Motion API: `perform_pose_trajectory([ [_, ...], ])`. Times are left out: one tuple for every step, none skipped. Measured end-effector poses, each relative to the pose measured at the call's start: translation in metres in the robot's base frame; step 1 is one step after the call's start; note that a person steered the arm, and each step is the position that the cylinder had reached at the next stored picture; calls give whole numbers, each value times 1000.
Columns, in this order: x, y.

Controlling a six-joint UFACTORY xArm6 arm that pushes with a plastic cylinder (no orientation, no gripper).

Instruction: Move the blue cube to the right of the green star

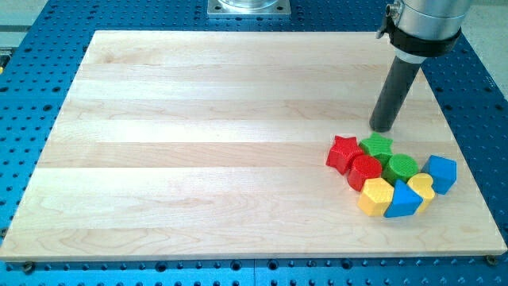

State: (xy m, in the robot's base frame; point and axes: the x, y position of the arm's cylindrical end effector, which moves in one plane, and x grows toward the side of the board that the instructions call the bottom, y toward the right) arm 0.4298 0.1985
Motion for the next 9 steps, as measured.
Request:
perform_pose_trajectory([
  [5,3],
  [-5,36],
  [-3,71],
  [9,118],
  [9,146],
  [83,98],
  [126,56],
  [93,-2],
  [71,-12],
])
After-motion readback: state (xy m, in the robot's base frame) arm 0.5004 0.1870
